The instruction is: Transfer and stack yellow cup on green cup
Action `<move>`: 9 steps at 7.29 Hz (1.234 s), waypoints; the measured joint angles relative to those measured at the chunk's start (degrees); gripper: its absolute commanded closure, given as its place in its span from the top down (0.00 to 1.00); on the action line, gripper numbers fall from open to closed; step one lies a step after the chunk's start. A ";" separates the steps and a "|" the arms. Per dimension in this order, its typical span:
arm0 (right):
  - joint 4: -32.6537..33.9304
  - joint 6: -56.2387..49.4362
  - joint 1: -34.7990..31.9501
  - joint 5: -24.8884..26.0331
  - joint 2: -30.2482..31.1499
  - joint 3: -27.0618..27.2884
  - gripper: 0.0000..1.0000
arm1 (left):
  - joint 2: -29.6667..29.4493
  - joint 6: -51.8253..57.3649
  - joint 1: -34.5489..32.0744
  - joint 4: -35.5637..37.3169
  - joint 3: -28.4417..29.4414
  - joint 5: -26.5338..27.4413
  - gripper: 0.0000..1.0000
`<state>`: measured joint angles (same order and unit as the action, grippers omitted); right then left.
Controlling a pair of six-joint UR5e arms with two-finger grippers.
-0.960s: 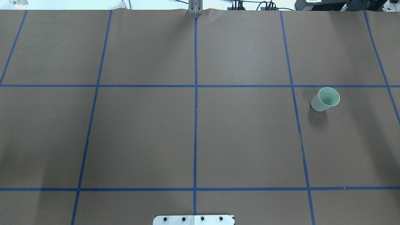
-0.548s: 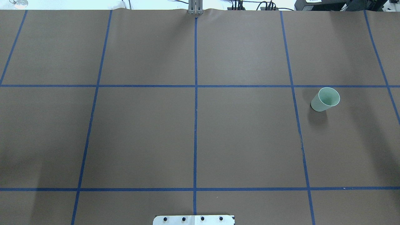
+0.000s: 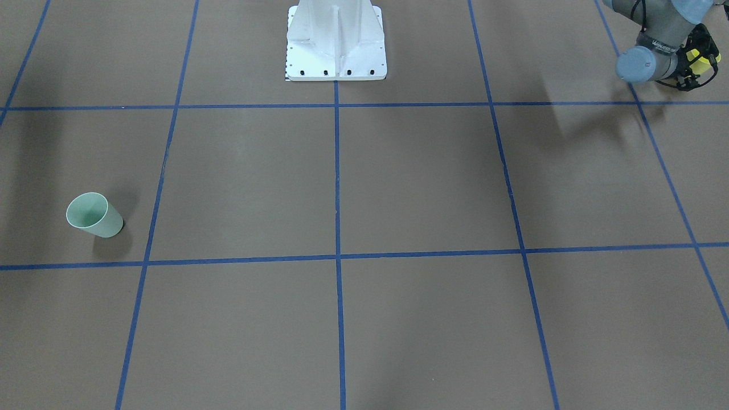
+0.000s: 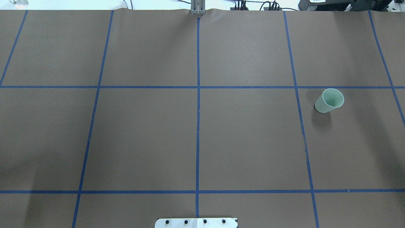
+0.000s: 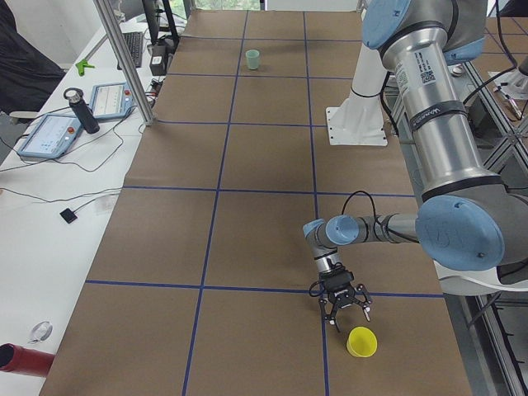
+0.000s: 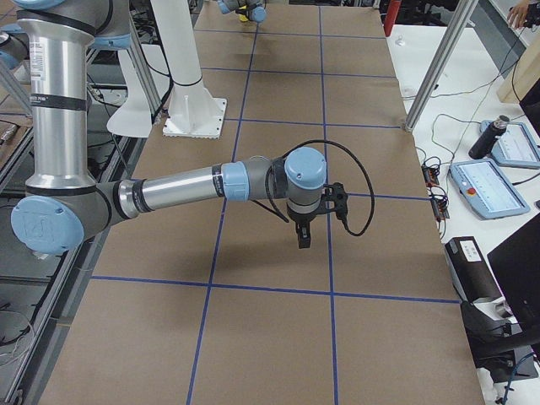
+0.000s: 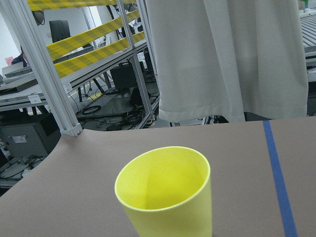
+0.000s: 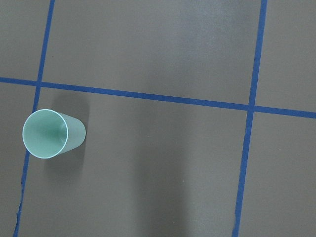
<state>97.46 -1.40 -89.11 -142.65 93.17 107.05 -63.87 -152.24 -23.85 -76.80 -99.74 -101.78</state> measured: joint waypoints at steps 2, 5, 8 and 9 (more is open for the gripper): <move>0.01 0.00 -0.01 0.00 0.05 0.04 1.00 | -0.13 -1.36 0.65 0.11 1.83 0.00 1.00; 0.01 -0.08 -0.01 0.00 0.06 -0.03 1.00 | -0.53 -3.97 2.42 0.13 2.66 -0.48 1.00; 0.01 -0.09 -0.01 0.02 -0.30 -0.05 1.00 | -1.43 -5.24 4.82 0.16 5.84 -2.82 1.00; 0.01 -0.09 -0.01 0.06 -0.36 -0.06 1.00 | -1.82 -5.73 5.50 0.14 6.66 -3.36 1.00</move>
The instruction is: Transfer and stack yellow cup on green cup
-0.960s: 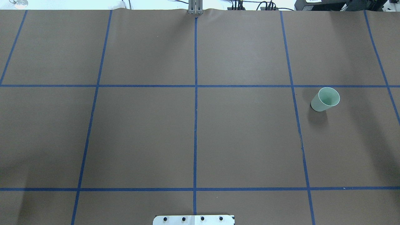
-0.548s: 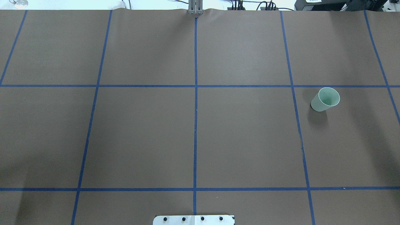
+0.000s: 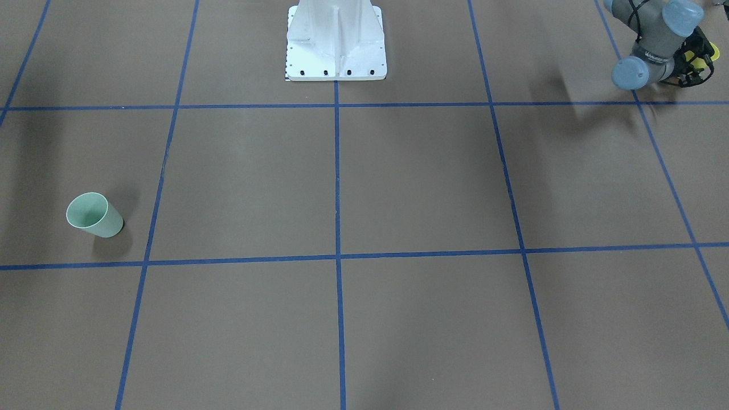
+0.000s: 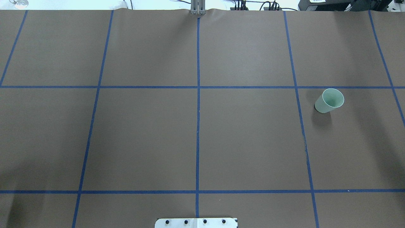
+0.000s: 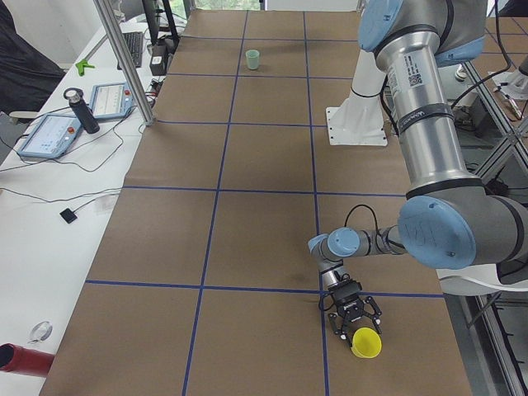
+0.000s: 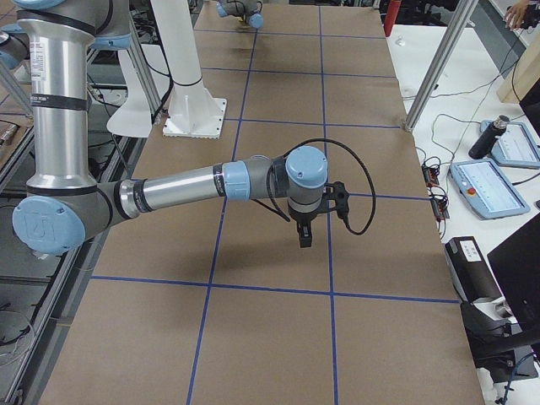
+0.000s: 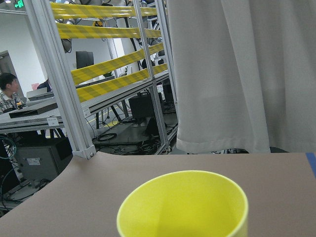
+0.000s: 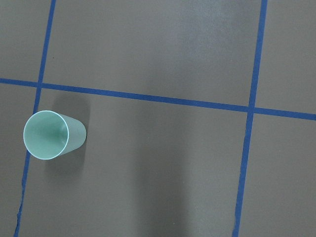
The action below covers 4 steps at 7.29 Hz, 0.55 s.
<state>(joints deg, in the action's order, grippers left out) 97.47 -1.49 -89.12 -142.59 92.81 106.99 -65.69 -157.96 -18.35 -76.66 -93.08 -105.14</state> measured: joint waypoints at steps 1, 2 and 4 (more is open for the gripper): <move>0.00 0.00 -0.03 0.00 0.00 0.02 1.00 | -0.20 -0.21 0.50 -0.02 0.78 -0.31 1.00; 0.00 0.00 -0.06 -0.03 0.00 0.04 1.00 | -0.27 -0.25 0.81 0.00 1.41 -0.44 1.00; 0.00 0.02 -0.08 -0.05 0.06 0.03 1.00 | -0.32 -0.17 1.14 0.02 2.70 -0.50 1.00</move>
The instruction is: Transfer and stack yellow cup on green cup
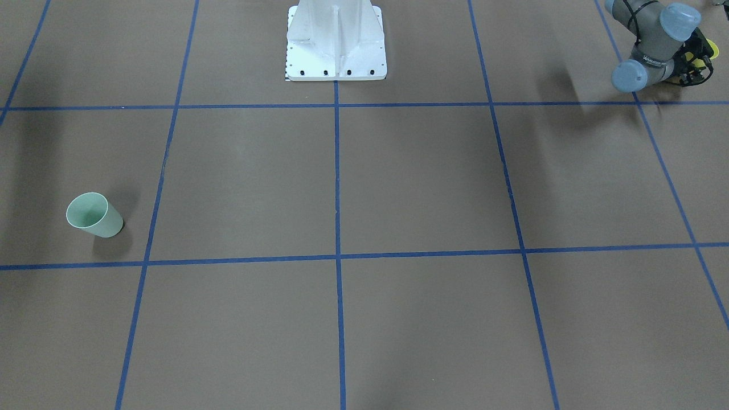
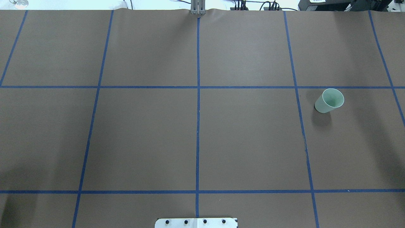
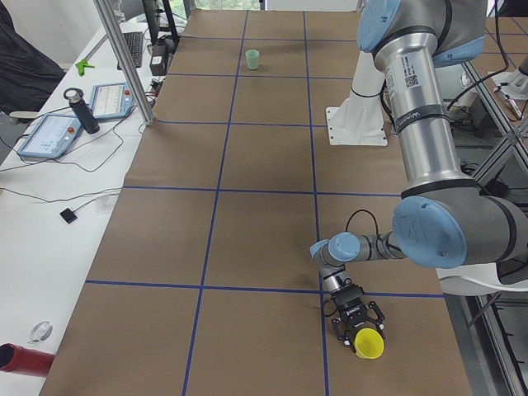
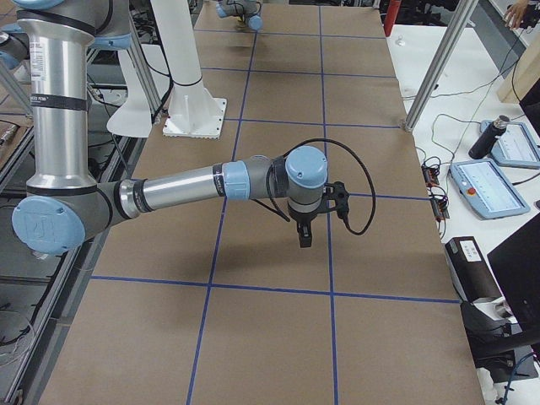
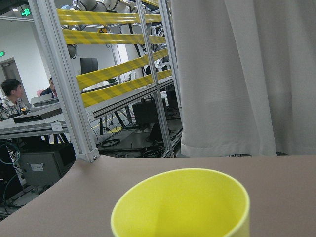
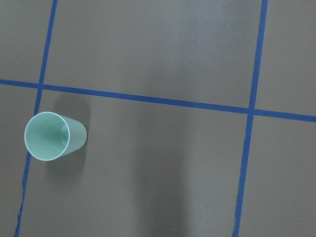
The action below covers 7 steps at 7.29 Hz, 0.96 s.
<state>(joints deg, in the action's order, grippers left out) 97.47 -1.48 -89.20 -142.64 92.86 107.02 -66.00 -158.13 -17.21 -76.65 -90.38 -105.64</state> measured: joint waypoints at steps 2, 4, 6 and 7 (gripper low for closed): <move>0.00 0.01 0.00 0.01 0.03 -0.04 1.00 | 0.00 -0.08 0.12 0.00 0.77 0.01 0.73; 0.06 -0.01 0.00 0.05 0.02 -0.09 1.00 | 0.00 -0.54 0.29 0.02 1.32 0.07 0.24; 0.11 0.00 0.00 0.04 -0.04 -0.16 1.00 | 0.08 -0.33 0.44 0.16 1.69 0.08 0.05; 0.15 0.02 0.00 0.02 -0.04 -0.23 1.00 | 0.27 0.32 0.39 0.22 1.52 0.08 0.00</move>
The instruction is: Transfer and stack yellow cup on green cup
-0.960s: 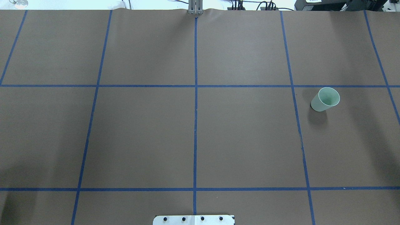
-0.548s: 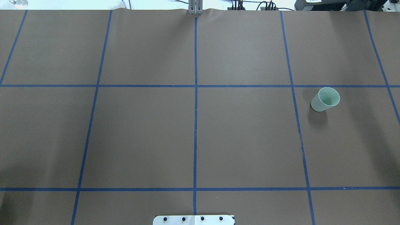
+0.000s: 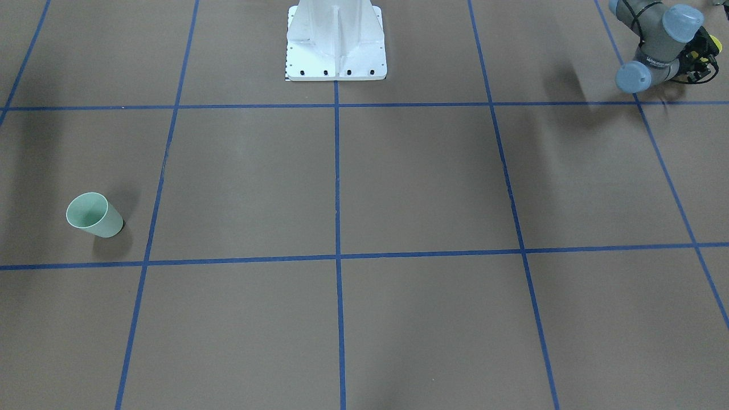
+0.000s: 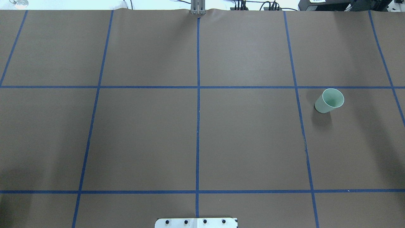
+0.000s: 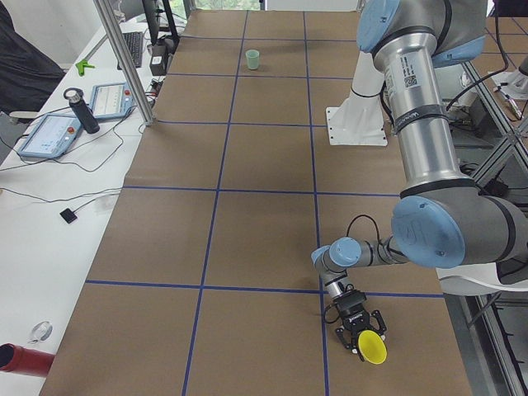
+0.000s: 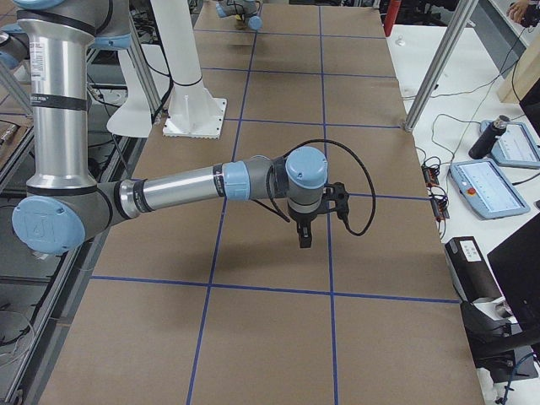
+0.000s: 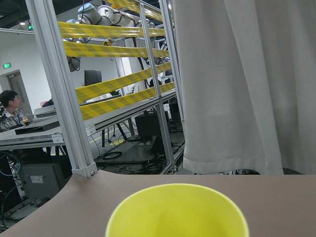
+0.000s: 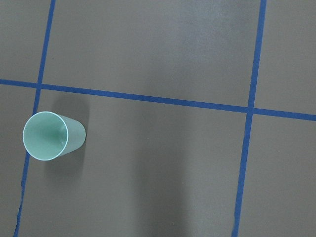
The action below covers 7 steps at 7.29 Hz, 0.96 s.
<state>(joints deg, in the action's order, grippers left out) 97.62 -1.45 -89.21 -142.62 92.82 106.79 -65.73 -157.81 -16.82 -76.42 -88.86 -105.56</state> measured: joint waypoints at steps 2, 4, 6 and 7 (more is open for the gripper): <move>0.09 0.03 0.00 -0.02 0.00 -0.16 1.00 | 0.60 3.00 -0.35 0.47 -0.70 0.11 0.00; 0.14 0.05 0.00 -0.02 0.10 -0.23 1.00 | 1.54 7.61 -1.35 1.03 -1.59 0.58 0.00; 0.19 0.07 0.00 -0.01 0.21 -0.33 1.00 | 2.55 13.89 -5.19 1.65 -3.05 3.54 0.00; 0.20 0.10 0.00 0.03 0.32 -0.41 1.00 | 2.60 18.14 -8.89 2.25 -4.42 7.36 0.00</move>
<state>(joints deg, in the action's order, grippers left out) 97.82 -1.35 -89.21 -142.59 93.14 106.38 -63.13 -139.68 -25.71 -74.17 -93.28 -98.19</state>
